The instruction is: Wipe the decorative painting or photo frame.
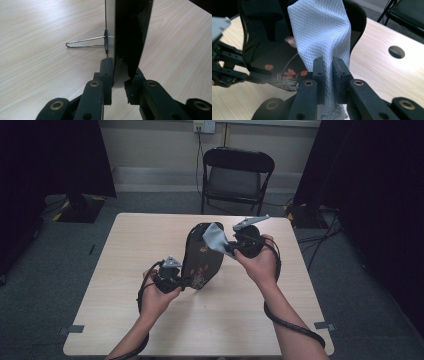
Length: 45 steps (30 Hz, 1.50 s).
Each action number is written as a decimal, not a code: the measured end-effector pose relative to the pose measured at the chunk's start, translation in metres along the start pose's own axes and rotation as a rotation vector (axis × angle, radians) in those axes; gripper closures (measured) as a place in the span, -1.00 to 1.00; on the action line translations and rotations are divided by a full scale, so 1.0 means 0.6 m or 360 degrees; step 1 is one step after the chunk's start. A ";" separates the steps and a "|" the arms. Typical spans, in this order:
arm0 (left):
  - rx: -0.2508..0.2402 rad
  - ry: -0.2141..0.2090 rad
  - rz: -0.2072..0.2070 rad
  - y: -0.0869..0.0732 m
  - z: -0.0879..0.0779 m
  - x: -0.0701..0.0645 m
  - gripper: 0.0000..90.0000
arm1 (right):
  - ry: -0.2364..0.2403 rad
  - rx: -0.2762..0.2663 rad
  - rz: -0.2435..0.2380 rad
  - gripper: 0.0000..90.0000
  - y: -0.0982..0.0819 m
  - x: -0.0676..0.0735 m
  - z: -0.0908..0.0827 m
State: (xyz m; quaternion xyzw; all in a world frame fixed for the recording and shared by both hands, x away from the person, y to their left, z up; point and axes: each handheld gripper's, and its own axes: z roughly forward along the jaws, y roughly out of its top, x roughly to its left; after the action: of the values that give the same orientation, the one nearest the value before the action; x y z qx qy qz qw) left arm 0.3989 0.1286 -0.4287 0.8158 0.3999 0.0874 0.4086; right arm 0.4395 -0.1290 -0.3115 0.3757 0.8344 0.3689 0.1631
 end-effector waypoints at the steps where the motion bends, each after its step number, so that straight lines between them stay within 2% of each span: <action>1: 0.0004 -0.0001 0.0004 0.000 0.000 0.001 0.74 | 0.0008 0.0007 0.0005 0.83 -0.005 0.001 0.004; 13: 0.0003 0.0001 0.0000 0.001 0.000 0.000 0.74 | 0.0034 0.0096 0.0041 0.83 -0.060 0.005 0.047; 14: 0.0003 0.0000 -0.0003 0.001 0.000 0.000 0.74 | 0.0038 0.0115 0.0047 0.83 -0.073 0.007 0.057; 18: 0.0005 0.0001 -0.0005 0.001 0.000 0.000 0.74 | 0.0051 0.0138 0.0061 0.83 -0.088 0.011 0.069; 19: 0.0002 0.0001 -0.0006 0.001 0.000 0.000 0.74 | 0.0065 0.0160 0.0071 0.83 -0.101 0.013 0.080; 23: 0.0008 0.0003 -0.0002 0.001 0.000 0.000 0.74 | 0.0083 0.0187 0.0087 0.83 -0.117 0.017 0.092; 29: 0.0009 0.0005 0.0003 0.001 0.000 0.000 0.74 | 0.0098 0.0254 0.0119 0.83 -0.157 0.021 0.121; 39: 0.0008 0.0008 0.0003 0.001 0.000 0.000 0.74 | 0.0099 0.0348 0.0118 0.83 -0.200 0.025 0.145; 45: 0.0011 0.0011 0.0002 0.001 0.000 0.000 0.74 | 0.0096 0.0378 0.0116 0.83 -0.207 0.025 0.144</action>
State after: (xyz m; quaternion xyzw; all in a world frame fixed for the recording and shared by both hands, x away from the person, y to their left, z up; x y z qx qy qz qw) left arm 0.3991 0.1283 -0.4281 0.8171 0.4011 0.0889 0.4044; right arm 0.4143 -0.1305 -0.4613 0.4112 0.8624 0.2844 0.0788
